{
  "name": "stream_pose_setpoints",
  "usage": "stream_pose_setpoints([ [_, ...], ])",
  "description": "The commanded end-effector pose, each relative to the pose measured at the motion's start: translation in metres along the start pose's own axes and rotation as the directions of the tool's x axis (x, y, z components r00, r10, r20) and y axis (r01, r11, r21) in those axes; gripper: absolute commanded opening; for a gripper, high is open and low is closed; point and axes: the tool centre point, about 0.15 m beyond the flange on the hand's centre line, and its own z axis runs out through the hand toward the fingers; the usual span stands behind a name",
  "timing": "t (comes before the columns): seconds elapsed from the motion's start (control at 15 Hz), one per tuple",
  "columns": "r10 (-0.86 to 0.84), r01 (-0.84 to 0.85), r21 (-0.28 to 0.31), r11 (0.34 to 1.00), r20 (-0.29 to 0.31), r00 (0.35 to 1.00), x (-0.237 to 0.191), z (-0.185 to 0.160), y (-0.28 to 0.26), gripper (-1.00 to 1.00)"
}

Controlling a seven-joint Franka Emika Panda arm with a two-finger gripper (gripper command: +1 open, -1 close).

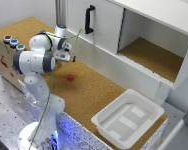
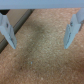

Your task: Slide the pink block to the right

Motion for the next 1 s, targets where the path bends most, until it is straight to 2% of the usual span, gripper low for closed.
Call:
stream_pose_setpoints([
  [0.0,0.153,-0.153,-0.005,0.988,0.003,0.988,-0.011,-0.012,0.034,1.00],
  [0.13,0.221,-0.220,-0.023,0.975,0.021,0.975,-0.012,-0.006,0.041,1.00],
  [0.2,0.265,-0.265,-0.011,0.964,0.022,0.964,-0.011,-0.001,0.042,1.00],
  [0.33,0.356,-0.355,-0.054,0.933,-0.006,0.935,-0.007,0.004,0.041,1.00],
  [0.47,0.390,-0.390,-0.059,0.919,-0.019,0.921,-0.004,0.011,0.042,1.00],
  [0.53,0.376,-0.375,-0.084,0.923,-0.005,0.927,-0.001,0.019,0.042,1.00],
  [0.67,0.357,-0.356,-0.068,0.932,0.014,0.934,-0.003,0.033,0.045,1.00],
  [0.73,0.382,-0.382,-0.015,0.924,0.030,0.924,-0.007,0.046,0.052,-1.00],
  [0.93,0.383,-0.384,0.017,0.923,0.020,0.923,-0.002,0.055,0.053,-1.00],
])
